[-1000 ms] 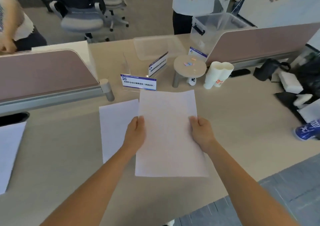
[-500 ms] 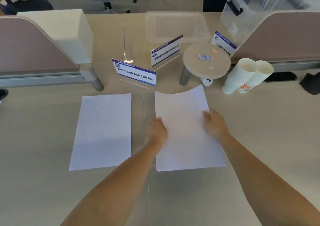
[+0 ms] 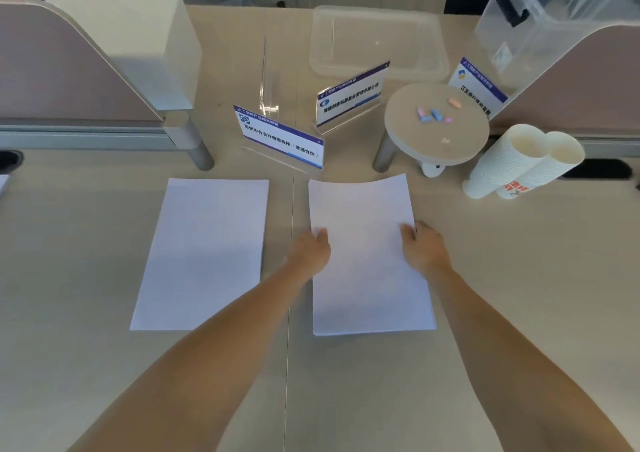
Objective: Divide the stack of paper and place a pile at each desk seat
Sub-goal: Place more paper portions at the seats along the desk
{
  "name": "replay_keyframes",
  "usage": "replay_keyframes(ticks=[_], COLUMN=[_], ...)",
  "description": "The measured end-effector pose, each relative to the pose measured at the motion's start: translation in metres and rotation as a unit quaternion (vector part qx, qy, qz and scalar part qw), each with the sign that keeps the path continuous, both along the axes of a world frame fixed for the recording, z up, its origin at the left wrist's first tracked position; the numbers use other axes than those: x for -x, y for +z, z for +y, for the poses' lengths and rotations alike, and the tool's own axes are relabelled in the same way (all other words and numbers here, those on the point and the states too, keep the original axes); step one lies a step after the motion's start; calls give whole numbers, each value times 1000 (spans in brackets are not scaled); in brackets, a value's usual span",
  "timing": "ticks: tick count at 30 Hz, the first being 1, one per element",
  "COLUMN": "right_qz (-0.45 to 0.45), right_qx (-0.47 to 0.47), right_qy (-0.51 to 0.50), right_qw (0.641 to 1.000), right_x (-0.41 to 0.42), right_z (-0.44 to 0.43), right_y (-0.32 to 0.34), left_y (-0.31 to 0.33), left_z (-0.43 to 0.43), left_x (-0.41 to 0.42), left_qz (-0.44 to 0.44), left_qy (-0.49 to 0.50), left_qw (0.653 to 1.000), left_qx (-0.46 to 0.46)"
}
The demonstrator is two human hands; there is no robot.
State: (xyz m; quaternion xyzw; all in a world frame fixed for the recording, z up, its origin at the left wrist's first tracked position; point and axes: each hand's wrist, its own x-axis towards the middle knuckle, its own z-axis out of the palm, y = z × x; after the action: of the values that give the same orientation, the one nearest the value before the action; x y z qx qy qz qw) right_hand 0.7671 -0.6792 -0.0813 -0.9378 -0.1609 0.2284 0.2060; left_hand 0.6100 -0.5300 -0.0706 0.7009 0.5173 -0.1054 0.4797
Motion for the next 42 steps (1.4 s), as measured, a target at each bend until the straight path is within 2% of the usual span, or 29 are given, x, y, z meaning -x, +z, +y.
replay_keyframes(ticks=[8, 12, 16, 18, 21, 24, 29, 33, 38, 42], right_qz=[-5, 60, 71, 61, 66, 118, 161, 148, 71, 27], right_qx=[35, 3, -9, -26, -109, -184, -243, -205, -106, -100], right_qy=[7, 19, 46, 27, -56, -159, -229, -201, -99, -86], right_qw=[999, 998, 996, 997, 990, 963, 928, 946, 987, 991], right_x=[8, 34, 70, 84, 95, 96, 89, 89, 88, 107], right_z=[-22, -56, -82, -87, -86, -81, -90, -90, -81, -59], right_y=[5, 2, 1, 2, 9, 17, 16, 18, 31, 66], left_y=[13, 30, 24, 20, 16, 21, 27, 27, 41, 62], left_z=[6, -11, -56, -78, -96, -100, -97, -93, -81, -51], left_x=[39, 65, 84, 87, 85, 78, 77, 74, 81, 110], left_qz=[30, 44, -5, -30, -60, -66, -85, -78, -69, -84], left_qy=[-36, -54, -117, -85, 12, 98, 176, 199, 159, 167], left_qw=[999, 998, 991, 995, 998, 992, 978, 975, 982, 979], left_qx=[-2, -7, -67, -40, 15, 42, 66, 67, 73, 82])
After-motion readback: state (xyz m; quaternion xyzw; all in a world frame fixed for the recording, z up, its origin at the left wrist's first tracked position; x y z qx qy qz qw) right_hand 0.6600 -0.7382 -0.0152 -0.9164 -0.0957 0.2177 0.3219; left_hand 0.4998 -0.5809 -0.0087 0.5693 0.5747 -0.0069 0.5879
